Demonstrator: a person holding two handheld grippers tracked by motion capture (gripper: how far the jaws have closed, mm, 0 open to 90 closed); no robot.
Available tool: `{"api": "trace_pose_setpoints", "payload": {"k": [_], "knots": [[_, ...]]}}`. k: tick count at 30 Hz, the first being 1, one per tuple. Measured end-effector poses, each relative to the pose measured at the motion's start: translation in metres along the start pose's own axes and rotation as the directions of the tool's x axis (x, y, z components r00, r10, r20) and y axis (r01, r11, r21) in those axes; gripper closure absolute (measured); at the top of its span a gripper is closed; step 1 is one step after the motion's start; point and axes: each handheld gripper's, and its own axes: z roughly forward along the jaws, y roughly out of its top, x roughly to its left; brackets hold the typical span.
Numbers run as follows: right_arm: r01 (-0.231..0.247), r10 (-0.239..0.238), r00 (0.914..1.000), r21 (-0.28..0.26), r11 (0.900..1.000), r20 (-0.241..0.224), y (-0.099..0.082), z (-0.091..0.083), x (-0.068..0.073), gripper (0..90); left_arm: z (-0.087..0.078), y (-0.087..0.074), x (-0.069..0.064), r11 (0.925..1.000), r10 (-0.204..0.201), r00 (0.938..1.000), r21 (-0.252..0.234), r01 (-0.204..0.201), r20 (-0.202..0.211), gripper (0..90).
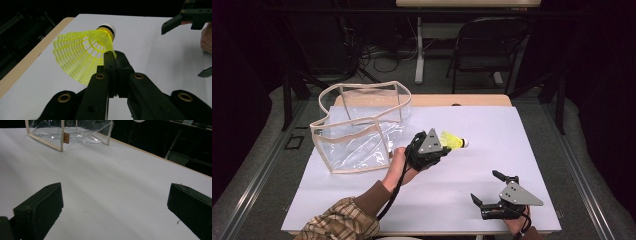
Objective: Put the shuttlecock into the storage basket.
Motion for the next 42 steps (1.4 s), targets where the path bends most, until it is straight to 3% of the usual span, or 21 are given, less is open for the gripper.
{"api": "trace_pose_setpoints", "payload": {"k": [14, 42], "knots": [[0.01, -0.01, 0.9999, 0.001, 0.9999, -0.002, 0.001, 0.001, 0.001, 0.0, -0.008, 0.019, 0.006, 0.9992, 0.04, 0.9992, -0.003, -0.04, -0.008, 89.6], [0.002, -0.002, 1.0, 0.0, 1.0, -0.004, 0.0, 0.001, 0.0, 0.0, -0.017, 0.036, 0.028, 0.999, 0.041, 0.9983, -0.015, -0.042, -0.042, 89.6]]}}
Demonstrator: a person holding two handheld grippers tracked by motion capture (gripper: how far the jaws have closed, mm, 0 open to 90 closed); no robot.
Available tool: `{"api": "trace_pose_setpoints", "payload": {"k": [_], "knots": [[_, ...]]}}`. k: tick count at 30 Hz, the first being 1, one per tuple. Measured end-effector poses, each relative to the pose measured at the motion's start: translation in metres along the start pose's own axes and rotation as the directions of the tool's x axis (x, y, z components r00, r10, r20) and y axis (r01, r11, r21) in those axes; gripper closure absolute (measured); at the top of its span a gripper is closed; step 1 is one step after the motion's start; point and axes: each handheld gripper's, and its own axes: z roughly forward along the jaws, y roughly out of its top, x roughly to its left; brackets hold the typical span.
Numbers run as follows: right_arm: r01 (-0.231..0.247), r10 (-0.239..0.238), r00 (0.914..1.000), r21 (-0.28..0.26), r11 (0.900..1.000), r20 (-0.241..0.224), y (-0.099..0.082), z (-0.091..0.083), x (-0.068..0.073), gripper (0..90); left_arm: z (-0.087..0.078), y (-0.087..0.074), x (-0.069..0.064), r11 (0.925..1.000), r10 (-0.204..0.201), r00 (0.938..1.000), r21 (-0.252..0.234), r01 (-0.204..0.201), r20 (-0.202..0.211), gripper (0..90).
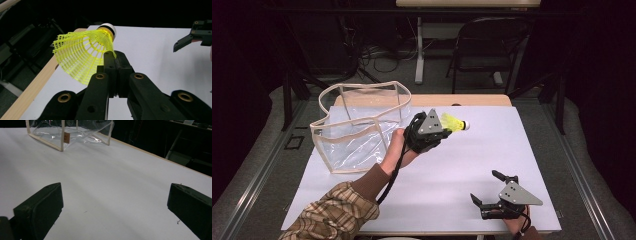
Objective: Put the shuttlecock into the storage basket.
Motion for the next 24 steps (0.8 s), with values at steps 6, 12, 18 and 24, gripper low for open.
{"api": "trace_pose_setpoints", "payload": {"k": [6, 12, 18, 24], "knots": [[0.002, -0.002, 1.0, 0.0, 1.0, 0.001, 0.0, 0.0, 0.0, 0.0, -0.001, 0.001, 0.005, 1.0, -0.009, 1.0, 0.0, 0.009, -0.003, 89.6], [0.004, -0.004, 1.0, 0.0, 1.0, -0.001, 0.0, 0.0, 0.0, 0.0, -0.006, 0.005, 0.011, 0.9999, -0.013, 0.9998, -0.012, 0.012, -0.018, 89.6], [0.002, -0.002, 1.0, 0.0, 1.0, -0.001, 0.0, 0.0, 0.0, 0.0, -0.011, 0.008, 0.019, 0.9997, -0.019, 0.9993, -0.016, 0.018, -0.033, 89.6], [0.0, 0.0, 1.0, -0.001, 1.0, 0.0, 0.0, 0.0, 0.0, 0.0, -0.016, 0.01, 0.024, 0.9996, -0.019, 0.9986, -0.021, 0.018, -0.049, 89.6]]}}
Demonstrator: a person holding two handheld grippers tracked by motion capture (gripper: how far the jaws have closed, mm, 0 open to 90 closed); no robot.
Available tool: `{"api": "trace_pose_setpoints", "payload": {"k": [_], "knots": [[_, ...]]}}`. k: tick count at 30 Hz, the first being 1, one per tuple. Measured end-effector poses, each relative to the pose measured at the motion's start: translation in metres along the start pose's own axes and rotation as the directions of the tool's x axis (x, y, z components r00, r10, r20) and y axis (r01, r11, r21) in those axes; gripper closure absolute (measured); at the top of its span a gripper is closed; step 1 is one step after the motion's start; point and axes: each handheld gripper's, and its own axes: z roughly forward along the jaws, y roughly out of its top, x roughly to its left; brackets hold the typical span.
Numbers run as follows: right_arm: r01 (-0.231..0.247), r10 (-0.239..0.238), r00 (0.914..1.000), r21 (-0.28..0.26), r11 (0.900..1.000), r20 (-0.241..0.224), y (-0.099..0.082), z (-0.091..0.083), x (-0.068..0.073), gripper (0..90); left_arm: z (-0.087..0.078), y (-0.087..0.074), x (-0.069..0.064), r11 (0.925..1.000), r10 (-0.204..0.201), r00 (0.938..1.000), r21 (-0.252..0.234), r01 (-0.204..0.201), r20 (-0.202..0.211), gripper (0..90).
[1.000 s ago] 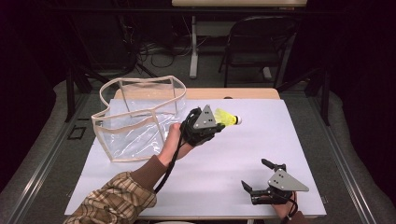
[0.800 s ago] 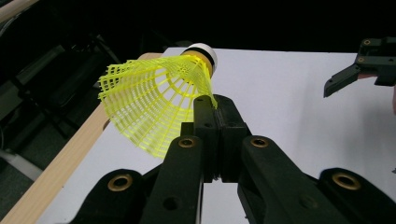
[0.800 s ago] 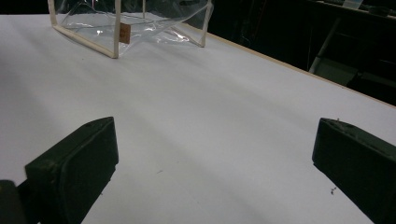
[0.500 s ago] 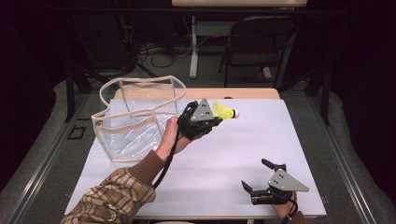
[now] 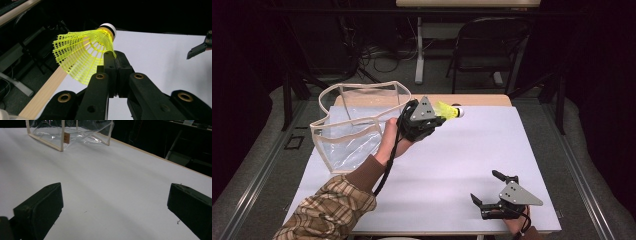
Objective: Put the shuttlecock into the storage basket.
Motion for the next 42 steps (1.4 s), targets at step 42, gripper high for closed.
{"api": "trace_pose_setpoints", "payload": {"k": [42], "knots": [[-0.002, 0.002, 1.0, 0.003, 1.0, 0.003, 0.0, 0.0, -0.001, 0.0, -0.046, 0.007, 0.046, 0.9995, -0.026, 0.9891, -0.024, 0.023, -0.145, 89.6]]}}
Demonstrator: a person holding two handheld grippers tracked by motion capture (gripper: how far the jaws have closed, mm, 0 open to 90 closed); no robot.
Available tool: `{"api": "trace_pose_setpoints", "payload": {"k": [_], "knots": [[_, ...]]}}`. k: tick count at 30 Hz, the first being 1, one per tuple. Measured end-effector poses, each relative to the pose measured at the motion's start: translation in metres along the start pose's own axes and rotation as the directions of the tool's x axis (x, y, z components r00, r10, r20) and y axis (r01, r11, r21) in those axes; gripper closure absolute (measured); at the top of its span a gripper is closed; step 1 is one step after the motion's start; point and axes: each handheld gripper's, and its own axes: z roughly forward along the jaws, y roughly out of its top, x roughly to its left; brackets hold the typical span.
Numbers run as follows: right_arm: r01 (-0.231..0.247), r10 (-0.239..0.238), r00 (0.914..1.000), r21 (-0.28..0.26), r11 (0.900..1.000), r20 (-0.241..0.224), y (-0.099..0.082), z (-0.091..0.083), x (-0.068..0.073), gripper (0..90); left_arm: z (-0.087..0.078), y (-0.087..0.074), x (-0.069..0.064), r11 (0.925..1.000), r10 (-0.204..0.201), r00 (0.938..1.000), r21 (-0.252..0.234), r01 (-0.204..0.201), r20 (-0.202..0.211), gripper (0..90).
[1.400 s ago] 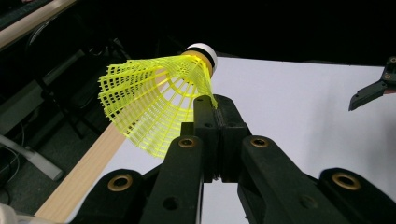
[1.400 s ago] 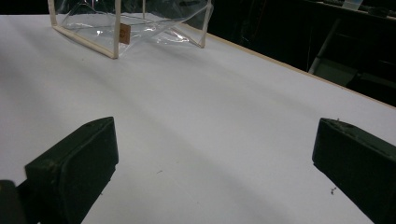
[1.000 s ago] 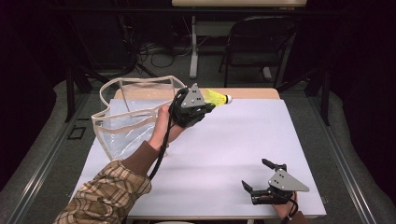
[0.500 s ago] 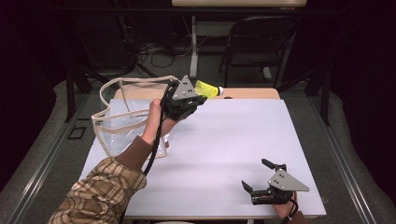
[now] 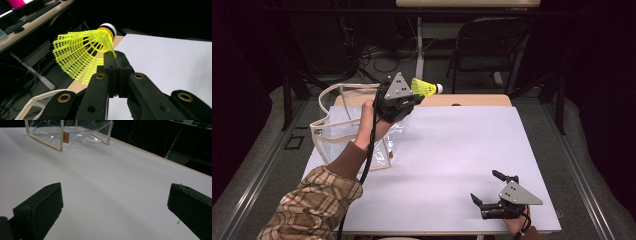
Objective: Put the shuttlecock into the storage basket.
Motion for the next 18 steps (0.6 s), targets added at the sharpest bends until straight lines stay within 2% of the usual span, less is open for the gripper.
{"api": "trace_pose_setpoints", "payload": {"k": [18], "knots": [[0.001, -0.001, 1.0, -0.004, 1.0, 0.004, 0.0, 0.0, 0.0, 0.0, -0.017, -0.005, 0.018, 0.9998, -0.018, 0.9982, 0.004, 0.018, -0.058, 89.6]]}}
